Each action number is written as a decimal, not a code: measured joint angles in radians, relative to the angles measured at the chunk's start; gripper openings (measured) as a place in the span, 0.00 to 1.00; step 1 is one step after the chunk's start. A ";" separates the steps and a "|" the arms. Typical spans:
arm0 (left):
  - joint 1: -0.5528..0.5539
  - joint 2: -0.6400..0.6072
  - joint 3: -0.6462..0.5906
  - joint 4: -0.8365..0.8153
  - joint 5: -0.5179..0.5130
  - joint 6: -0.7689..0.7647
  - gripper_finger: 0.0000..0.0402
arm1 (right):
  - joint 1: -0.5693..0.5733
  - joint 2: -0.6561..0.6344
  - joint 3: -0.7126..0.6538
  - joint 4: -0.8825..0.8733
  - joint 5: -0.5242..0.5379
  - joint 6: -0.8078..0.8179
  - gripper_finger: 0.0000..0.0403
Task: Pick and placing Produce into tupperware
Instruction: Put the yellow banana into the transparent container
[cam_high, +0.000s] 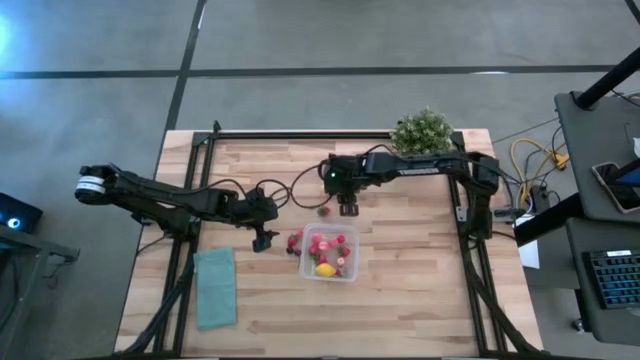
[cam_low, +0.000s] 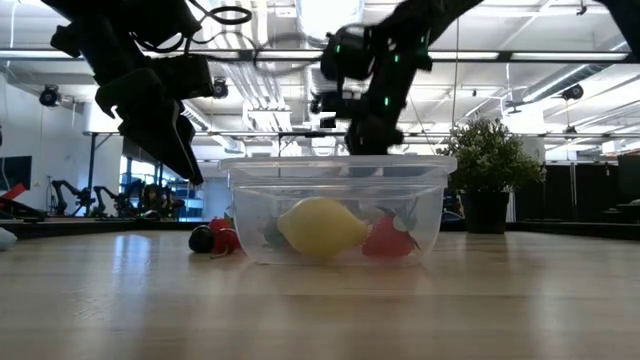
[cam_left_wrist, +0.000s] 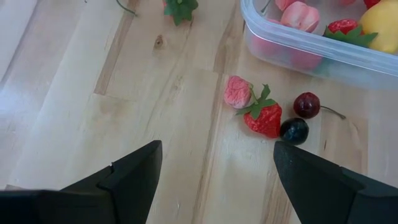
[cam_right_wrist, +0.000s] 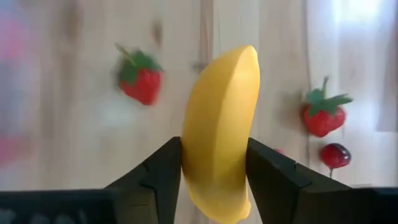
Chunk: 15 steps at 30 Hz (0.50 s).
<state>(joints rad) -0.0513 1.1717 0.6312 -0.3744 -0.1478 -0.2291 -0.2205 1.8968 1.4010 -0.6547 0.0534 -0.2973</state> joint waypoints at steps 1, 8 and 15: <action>0.000 0.000 0.000 0.000 0.000 0.000 0.73 | 0.004 -0.012 0.011 -0.013 -0.016 0.016 0.40; 0.000 0.000 0.000 0.004 -0.012 0.000 0.73 | 0.088 -0.062 0.107 -0.185 -0.106 0.117 0.41; 0.000 0.000 0.000 0.009 -0.018 0.000 0.73 | 0.246 -0.063 0.134 -0.229 -0.130 0.182 0.39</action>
<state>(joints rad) -0.0517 1.1721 0.6315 -0.3653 -0.1658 -0.2291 0.0259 1.8336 1.5352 -0.8840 -0.0765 -0.1151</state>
